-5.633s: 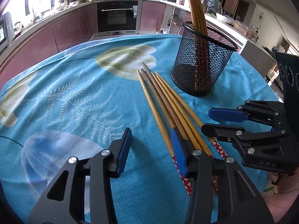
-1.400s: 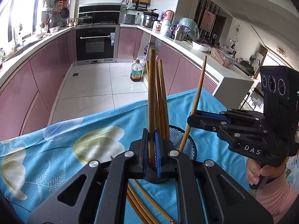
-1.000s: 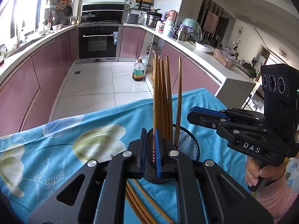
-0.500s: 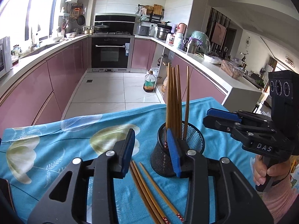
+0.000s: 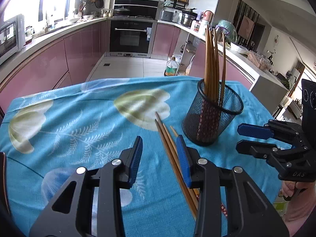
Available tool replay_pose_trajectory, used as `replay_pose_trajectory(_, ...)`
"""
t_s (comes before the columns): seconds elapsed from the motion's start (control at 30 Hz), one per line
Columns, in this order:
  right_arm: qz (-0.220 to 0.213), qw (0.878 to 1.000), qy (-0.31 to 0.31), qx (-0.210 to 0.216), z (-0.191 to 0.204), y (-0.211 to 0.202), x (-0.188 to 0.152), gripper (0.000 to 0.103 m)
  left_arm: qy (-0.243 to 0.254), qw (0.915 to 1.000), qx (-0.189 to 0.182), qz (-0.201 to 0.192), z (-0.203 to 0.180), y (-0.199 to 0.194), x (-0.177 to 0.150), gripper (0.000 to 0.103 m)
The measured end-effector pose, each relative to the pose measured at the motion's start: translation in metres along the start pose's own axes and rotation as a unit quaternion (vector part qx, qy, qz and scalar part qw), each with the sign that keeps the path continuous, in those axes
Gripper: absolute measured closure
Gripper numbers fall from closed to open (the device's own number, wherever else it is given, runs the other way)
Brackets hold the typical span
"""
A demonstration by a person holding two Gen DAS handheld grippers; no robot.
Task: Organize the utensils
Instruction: 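Move both open grippers back to the chopsticks lying on the cloth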
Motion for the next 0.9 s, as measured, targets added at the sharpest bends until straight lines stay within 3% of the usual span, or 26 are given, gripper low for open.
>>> replay_pose_trajectory(0.27,0.056,0.998,0.041,0.003,-0.004,0.037,-0.038,0.07,0.008,0.9988,-0.003,0.048,-0.007,0.025,-0.037,0.068)
replay_pose_trajectory(0.9,0.065,0.997,0.039,-0.008,-0.001,0.049,-0.044,0.07,0.028,0.997,0.004,0.072,-0.025,0.049,-0.046,0.064)
Point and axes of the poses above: each gripper's, at about its wrist camera, not at the fingertips, and y roughly the way its jaws point, z to its left, x to its top, the point moved 5 cm from there along y, roughly the way its jaws point, and after that the axes turned 6 degrees about x, right-handed, at the moved point
